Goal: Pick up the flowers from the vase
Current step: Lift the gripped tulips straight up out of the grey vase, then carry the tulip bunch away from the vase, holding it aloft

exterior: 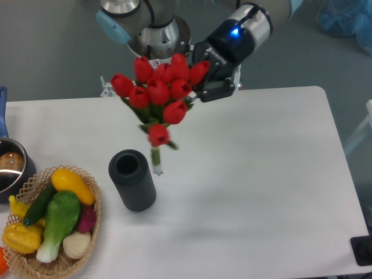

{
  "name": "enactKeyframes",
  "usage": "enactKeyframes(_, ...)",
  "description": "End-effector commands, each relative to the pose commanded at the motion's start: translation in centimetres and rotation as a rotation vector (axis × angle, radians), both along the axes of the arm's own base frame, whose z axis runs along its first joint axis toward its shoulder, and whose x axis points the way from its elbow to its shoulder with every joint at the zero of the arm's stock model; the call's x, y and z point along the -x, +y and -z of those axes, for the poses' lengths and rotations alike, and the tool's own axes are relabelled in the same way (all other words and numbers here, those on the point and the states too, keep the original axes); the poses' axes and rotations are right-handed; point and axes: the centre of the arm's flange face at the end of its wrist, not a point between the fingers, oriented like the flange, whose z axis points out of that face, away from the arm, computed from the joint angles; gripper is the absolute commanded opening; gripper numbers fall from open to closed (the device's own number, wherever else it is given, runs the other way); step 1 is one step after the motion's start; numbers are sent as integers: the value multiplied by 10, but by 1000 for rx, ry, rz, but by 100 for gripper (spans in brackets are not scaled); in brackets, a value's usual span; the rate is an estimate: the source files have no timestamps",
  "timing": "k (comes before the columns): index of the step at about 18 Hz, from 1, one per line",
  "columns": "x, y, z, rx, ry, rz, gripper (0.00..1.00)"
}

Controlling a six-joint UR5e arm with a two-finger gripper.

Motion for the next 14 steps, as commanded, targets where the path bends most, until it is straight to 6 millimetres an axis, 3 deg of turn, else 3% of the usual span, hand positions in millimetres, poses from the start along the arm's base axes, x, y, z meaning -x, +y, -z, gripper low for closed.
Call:
enactKeyframes(6,36,-39,2,84,95,-108,0)
enactKeyframes(11,72,-49,41,563,380,-177,0)
enactKeyframes(14,83,-50,69,598,494,-100,0)
